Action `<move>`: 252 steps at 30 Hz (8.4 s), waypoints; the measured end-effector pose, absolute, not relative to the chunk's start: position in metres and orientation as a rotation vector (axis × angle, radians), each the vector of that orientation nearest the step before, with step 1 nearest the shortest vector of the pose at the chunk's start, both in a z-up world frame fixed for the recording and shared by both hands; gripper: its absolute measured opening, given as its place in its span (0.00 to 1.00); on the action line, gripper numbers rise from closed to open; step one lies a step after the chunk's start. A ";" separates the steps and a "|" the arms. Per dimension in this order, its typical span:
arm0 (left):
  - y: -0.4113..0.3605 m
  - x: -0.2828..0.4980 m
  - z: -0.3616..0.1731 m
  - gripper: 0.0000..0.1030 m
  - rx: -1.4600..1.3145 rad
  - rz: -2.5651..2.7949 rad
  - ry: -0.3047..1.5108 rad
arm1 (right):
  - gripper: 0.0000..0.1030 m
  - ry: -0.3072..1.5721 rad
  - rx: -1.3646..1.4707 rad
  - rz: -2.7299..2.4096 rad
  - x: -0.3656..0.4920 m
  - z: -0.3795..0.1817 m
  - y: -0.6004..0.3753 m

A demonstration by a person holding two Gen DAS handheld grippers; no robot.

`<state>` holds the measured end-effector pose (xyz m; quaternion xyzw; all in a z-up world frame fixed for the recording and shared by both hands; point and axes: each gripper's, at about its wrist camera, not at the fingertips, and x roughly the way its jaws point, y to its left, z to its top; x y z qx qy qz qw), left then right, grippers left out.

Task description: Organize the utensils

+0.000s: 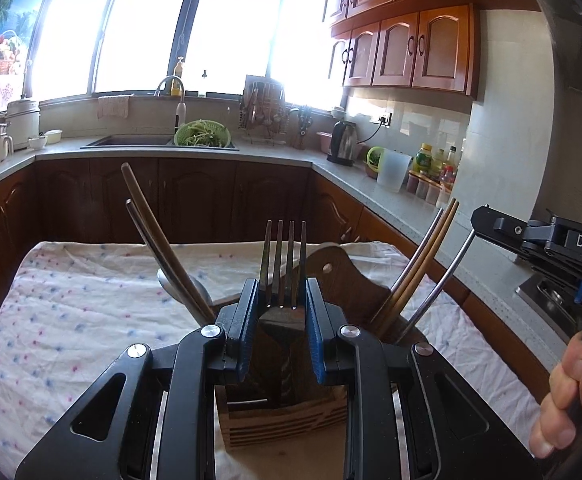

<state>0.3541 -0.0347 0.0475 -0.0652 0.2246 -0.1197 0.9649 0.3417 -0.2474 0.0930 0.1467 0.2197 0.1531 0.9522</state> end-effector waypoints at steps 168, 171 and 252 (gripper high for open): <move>0.000 0.029 -0.005 1.00 -0.012 0.070 0.342 | 1.00 0.280 0.015 0.269 0.038 -0.005 -0.234; -0.002 0.028 -0.004 1.00 -0.004 0.069 0.336 | 1.00 0.276 0.014 0.271 0.037 -0.005 -0.234; -0.010 0.027 0.001 1.00 0.032 0.068 0.330 | 1.00 0.238 0.025 0.300 0.030 0.008 -0.232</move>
